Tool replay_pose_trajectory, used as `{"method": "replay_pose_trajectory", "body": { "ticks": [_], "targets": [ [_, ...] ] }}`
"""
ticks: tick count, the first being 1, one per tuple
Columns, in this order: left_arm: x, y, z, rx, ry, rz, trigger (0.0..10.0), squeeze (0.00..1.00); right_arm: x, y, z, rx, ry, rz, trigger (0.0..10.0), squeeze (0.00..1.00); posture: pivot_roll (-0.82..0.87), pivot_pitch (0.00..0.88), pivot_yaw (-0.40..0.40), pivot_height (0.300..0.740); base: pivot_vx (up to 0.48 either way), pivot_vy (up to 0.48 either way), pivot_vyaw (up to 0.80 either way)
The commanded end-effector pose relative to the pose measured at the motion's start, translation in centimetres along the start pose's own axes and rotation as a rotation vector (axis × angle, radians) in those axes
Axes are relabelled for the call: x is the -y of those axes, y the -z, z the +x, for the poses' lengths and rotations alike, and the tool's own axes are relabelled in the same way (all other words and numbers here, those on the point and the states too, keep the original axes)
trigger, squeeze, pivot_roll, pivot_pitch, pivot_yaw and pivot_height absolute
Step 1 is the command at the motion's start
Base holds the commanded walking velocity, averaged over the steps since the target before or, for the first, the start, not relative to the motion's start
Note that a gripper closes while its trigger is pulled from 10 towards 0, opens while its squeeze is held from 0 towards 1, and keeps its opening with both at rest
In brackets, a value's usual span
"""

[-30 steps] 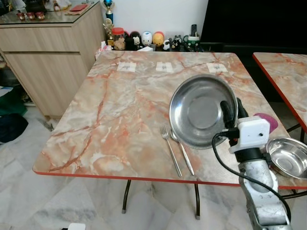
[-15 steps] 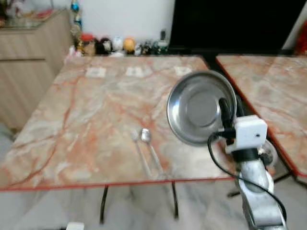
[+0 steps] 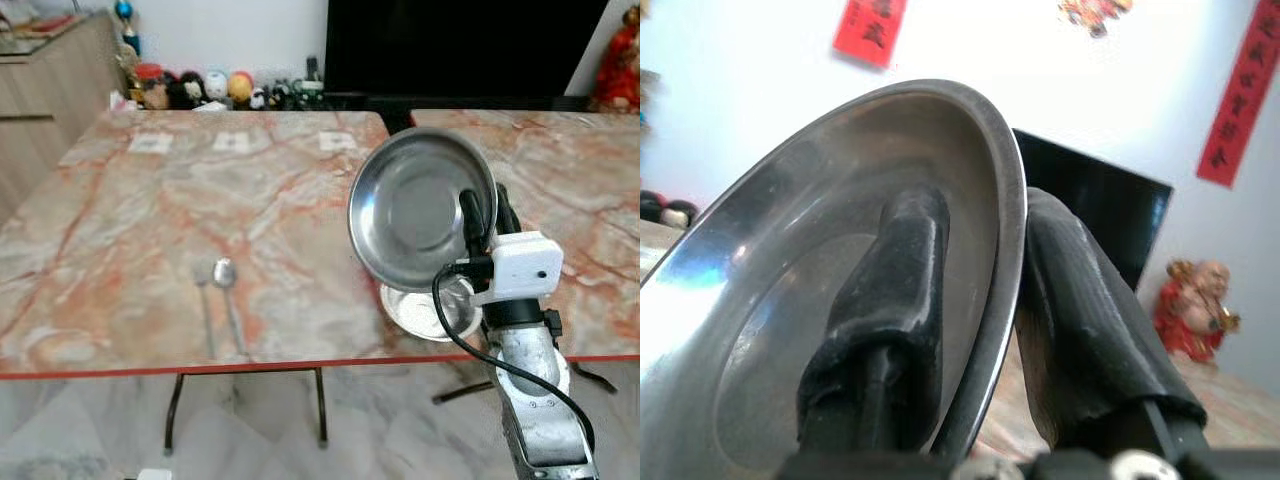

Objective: Setting the table

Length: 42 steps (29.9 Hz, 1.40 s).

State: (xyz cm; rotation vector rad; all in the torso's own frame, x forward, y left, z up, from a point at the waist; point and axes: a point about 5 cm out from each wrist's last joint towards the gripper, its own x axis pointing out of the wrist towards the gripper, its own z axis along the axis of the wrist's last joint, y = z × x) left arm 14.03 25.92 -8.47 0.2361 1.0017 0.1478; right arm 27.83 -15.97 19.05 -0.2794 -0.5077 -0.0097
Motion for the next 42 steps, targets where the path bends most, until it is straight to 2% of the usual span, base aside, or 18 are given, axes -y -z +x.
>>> {"method": "replay_pose_trajectory", "body": {
  "ticks": [1,5,10,27,42],
  "targets": [
    [0.4,0.3,0.0,-0.014,0.010,0.002,10.0,0.00,0.9,-0.2,0.0,0.008,0.038,-0.013,10.0,0.00,-0.11,0.000,0.020,0.740,0.000,-0.431,0.00],
    [0.1,0.5,-0.1,-0.021,0.005,0.015,10.0,0.00,1.3,0.0,-0.1,0.002,0.061,-0.025,10.0,0.00,-0.11,0.000,0.027,0.740,0.000,-0.431,0.00],
    [0.0,0.5,-0.1,-0.022,0.004,0.022,10.0,0.00,1.7,0.5,-0.4,-0.023,0.100,0.003,10.0,0.00,-0.12,0.000,0.036,0.740,0.000,-0.434,0.00],
    [0.5,0.3,0.0,-0.012,0.019,0.014,10.0,0.00,3.4,2.7,-0.9,-0.142,0.210,0.071,10.0,0.00,-0.13,0.001,0.020,0.740,0.000,-0.432,0.00],
    [0.5,0.4,0.0,-0.019,0.013,0.002,10.0,0.00,3.8,3.7,-1.2,-0.195,0.262,0.095,10.0,0.00,-0.12,0.013,0.020,0.740,0.000,-0.365,0.00]
  ]
}}
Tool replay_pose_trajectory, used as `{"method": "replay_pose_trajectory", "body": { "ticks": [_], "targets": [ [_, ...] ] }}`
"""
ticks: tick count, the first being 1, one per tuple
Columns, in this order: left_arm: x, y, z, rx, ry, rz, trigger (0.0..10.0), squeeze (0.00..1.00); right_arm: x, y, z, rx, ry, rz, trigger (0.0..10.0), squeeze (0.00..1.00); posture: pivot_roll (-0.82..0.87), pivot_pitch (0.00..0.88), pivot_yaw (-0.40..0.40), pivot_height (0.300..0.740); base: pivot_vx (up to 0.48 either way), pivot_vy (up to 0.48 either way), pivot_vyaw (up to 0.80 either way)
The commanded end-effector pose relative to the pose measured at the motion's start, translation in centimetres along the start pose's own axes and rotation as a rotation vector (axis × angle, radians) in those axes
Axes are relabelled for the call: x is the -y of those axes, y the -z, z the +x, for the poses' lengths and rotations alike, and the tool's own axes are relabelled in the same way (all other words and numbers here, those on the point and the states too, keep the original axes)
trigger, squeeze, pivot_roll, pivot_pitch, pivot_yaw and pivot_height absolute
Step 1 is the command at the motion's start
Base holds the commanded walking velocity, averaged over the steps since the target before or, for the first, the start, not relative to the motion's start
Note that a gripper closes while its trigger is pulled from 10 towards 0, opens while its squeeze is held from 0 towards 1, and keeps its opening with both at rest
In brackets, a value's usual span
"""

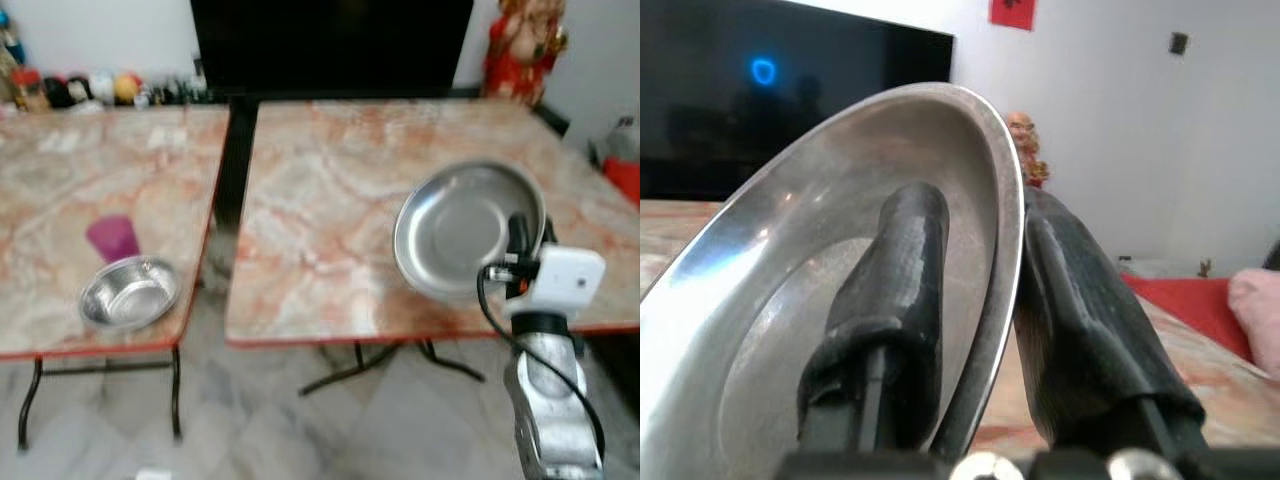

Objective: Setting the table

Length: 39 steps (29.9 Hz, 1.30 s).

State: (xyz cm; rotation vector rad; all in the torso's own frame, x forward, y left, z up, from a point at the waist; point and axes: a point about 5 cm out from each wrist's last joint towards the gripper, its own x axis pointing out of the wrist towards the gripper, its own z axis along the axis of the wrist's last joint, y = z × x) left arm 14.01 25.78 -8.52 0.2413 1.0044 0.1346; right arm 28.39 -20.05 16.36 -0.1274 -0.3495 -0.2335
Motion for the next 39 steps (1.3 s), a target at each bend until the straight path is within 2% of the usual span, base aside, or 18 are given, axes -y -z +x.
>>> {"method": "replay_pose_trajectory", "body": {
  "ticks": [1,6,10,15,33,39],
  "targets": [
    [0.4,0.3,0.0,-0.014,0.006,-0.008,10.0,0.00,0.8,0.3,0.0,-0.018,0.049,0.012,10.0,0.00,-0.12,0.014,0.021,0.740,0.000,0.000,0.00],
    [0.4,0.0,0.0,0.000,0.005,-0.016,10.0,0.00,1.4,1.0,-0.2,-0.059,0.113,0.068,10.0,0.00,-0.12,0.015,0.024,0.740,0.000,0.000,0.00],
    [0.1,0.0,0.0,-0.004,0.000,-0.017,10.0,0.00,1.7,1.7,-0.3,-0.104,0.171,0.150,10.0,0.00,-0.12,0.017,0.025,0.740,0.000,0.000,0.00],
    [0.0,-0.2,0.0,0.004,-0.001,-0.022,10.0,0.00,1.4,1.9,-0.4,-0.114,0.159,0.148,10.0,0.00,-0.12,0.018,0.024,0.740,0.000,0.000,0.00],
    [0.2,0.0,0.0,-0.006,0.009,-0.028,10.0,0.00,1.0,2.6,-0.7,-0.148,0.148,0.153,10.0,0.00,-0.12,0.023,0.022,0.740,0.281,0.000,0.00],
    [0.1,0.1,0.0,-0.008,0.012,-0.026,10.0,0.00,1.1,2.8,-0.6,-0.158,0.161,0.154,10.0,0.00,-0.11,0.028,0.022,0.740,0.000,0.000,0.00]
  ]
}}
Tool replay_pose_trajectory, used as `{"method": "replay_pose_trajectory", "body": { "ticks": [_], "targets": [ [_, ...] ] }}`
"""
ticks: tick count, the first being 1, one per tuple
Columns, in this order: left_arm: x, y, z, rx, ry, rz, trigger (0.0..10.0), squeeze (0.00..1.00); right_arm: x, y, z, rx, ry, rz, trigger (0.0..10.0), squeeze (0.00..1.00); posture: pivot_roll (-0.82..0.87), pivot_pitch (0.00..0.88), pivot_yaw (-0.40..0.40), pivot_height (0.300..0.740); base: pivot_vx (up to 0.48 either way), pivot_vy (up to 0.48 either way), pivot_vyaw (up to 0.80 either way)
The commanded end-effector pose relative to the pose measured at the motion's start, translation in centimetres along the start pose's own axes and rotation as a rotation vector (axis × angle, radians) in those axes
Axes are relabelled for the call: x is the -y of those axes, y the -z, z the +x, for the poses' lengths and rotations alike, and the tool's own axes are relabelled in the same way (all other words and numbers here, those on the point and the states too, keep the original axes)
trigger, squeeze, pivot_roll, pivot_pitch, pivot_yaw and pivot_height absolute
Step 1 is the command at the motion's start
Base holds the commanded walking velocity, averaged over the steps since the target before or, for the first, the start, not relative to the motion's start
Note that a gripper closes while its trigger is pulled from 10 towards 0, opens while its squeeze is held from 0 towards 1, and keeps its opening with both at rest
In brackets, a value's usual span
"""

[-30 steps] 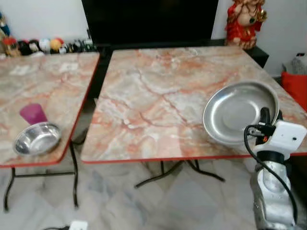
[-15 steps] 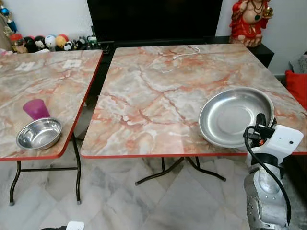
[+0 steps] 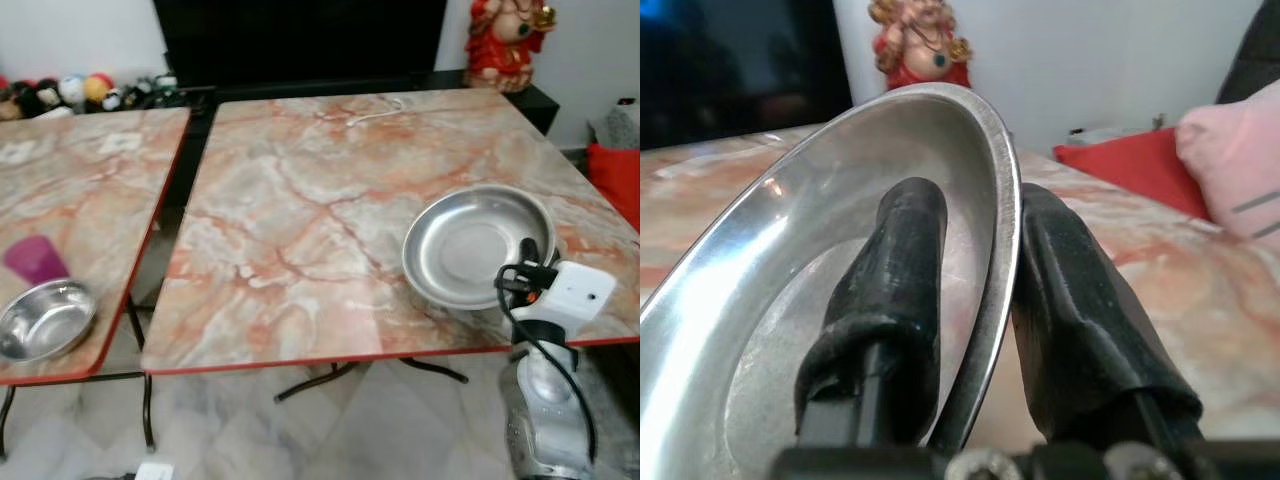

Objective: Setting the table

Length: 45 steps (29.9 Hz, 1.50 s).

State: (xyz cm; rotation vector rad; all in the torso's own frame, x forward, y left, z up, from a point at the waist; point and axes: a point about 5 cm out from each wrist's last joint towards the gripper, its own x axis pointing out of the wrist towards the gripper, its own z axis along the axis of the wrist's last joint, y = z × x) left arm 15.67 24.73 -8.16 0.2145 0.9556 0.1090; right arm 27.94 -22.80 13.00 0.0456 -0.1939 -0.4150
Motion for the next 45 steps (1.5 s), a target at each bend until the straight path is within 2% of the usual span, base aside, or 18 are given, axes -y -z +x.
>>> {"method": "replay_pose_trajectory", "body": {
  "ticks": [1,8,14,16,21,25,39,40,45],
  "targets": [
    [-0.8,1.8,-0.5,-0.058,-0.018,-0.011,10.0,0.00,-1.5,-0.4,0.1,0.012,-0.038,0.040,10.0,0.00,-0.11,0.027,0.022,0.740,0.000,0.000,0.00],
    [-0.6,1.7,-0.4,-0.053,-0.015,-0.011,10.0,0.00,-1.3,0.6,0.2,-0.068,0.008,0.139,10.0,0.00,-0.11,0.027,0.022,0.740,0.000,0.000,0.00],
    [-0.6,1.6,-0.4,-0.052,-0.017,-0.009,10.0,0.00,-0.9,1.3,0.2,-0.111,0.049,0.135,10.0,0.00,-0.11,0.029,0.024,0.740,0.000,0.000,0.00],
    [-0.6,1.7,-0.4,-0.052,-0.018,-0.008,10.0,0.00,-0.7,2.3,-0.2,-0.189,0.075,0.200,10.0,0.00,-0.11,0.029,0.023,0.740,0.000,0.000,0.00],
    [-0.7,1.7,-0.4,-0.051,-0.020,-0.010,10.0,0.00,0.1,2.7,-0.8,-0.216,0.104,0.198,10.0,0.00,-0.11,0.031,0.025,0.740,0.000,0.000,0.00],
    [-0.8,1.6,-0.4,-0.052,-0.017,-0.001,10.0,0.00,0.9,3.8,-1.1,-0.283,0.158,0.258,10.0,0.00,-0.11,0.032,0.031,0.740,0.000,0.000,0.00],
    [-1.0,1.6,-0.4,-0.049,-0.024,-0.002,10.0,0.00,1.5,4.4,-0.9,-0.324,0.208,0.244,10.0,0.00,-0.10,0.030,0.029,0.740,0.000,0.000,0.00],
    [-1.0,1.6,-0.4,-0.049,-0.024,-0.003,10.0,0.00,1.6,4.6,-1.0,-0.331,0.221,0.243,10.0,0.36,-0.10,0.031,0.029,0.740,0.000,0.000,0.00],
    [-0.9,1.6,-0.4,-0.047,-0.022,-0.002,10.0,0.00,2.4,5.3,-1.6,-0.370,0.264,0.235,10.0,0.44,-0.11,0.031,0.029,0.740,0.000,0.000,0.00]
  ]
}}
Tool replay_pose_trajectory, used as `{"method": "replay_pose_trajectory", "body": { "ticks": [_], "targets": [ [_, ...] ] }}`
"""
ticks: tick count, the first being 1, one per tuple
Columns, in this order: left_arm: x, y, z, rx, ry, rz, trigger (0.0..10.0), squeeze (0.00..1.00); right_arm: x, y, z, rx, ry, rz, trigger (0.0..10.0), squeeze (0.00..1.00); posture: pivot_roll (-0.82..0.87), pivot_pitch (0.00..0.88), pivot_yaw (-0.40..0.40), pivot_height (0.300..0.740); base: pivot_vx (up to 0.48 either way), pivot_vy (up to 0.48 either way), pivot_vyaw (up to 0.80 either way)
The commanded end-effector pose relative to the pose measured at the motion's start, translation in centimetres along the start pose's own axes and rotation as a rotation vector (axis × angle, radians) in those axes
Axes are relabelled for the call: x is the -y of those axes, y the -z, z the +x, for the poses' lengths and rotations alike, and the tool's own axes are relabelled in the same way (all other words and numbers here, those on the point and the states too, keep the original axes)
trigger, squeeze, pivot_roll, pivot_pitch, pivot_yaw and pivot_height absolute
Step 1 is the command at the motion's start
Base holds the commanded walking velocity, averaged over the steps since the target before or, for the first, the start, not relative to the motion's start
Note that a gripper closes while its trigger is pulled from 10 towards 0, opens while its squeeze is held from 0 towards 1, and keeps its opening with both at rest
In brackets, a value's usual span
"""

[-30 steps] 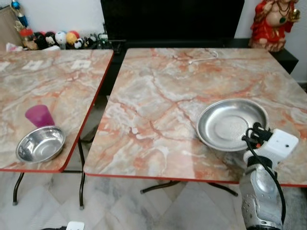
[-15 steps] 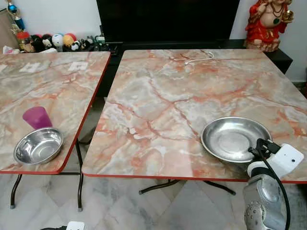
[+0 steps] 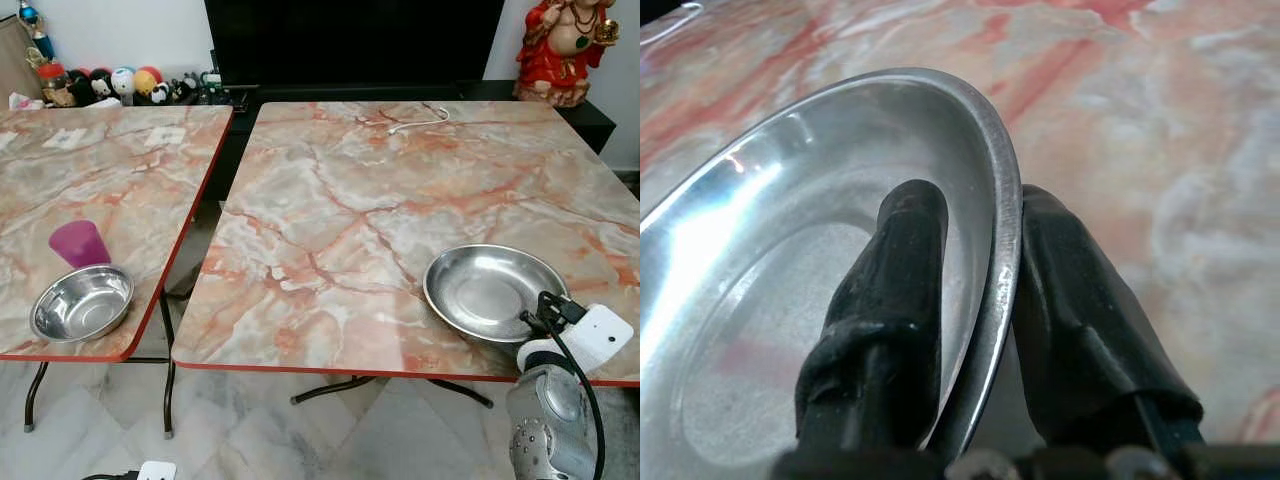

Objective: Setting the table

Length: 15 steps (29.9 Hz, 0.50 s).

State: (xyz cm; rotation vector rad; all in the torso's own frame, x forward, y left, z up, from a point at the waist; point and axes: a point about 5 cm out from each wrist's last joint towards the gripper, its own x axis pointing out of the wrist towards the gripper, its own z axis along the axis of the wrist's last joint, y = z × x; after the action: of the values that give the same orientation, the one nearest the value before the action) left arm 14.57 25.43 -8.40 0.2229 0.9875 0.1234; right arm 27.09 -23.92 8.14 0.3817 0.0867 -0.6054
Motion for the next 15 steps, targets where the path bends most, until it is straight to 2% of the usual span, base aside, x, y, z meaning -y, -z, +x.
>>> {"method": "replay_pose_trajectory", "body": {
  "ticks": [1,5,8,15],
  "targets": [
    [-0.3,0.4,-0.1,-0.014,-0.009,-0.006,10.0,0.00,0.8,0.6,0.0,-0.035,0.039,-0.012,10.0,0.44,-0.11,0.031,0.029,0.740,0.000,0.000,0.00],
    [-0.2,0.4,-0.1,-0.014,-0.008,-0.004,10.0,0.00,1.3,1.0,-0.2,-0.065,0.058,-0.051,10.0,0.43,-0.11,0.032,0.027,0.740,0.000,0.000,0.00],
    [-0.2,0.4,-0.1,-0.015,-0.009,-0.004,10.0,0.00,1.9,1.9,-0.8,-0.128,0.081,-0.084,10.0,0.42,-0.11,0.035,0.024,0.740,0.000,0.000,0.00],
    [-0.3,0.6,-0.1,-0.023,-0.010,0.005,10.0,0.00,2.6,1.9,-1.6,-0.126,0.104,-0.098,10.0,0.42,-0.11,0.037,0.027,0.740,0.000,0.000,0.00]
  ]
}}
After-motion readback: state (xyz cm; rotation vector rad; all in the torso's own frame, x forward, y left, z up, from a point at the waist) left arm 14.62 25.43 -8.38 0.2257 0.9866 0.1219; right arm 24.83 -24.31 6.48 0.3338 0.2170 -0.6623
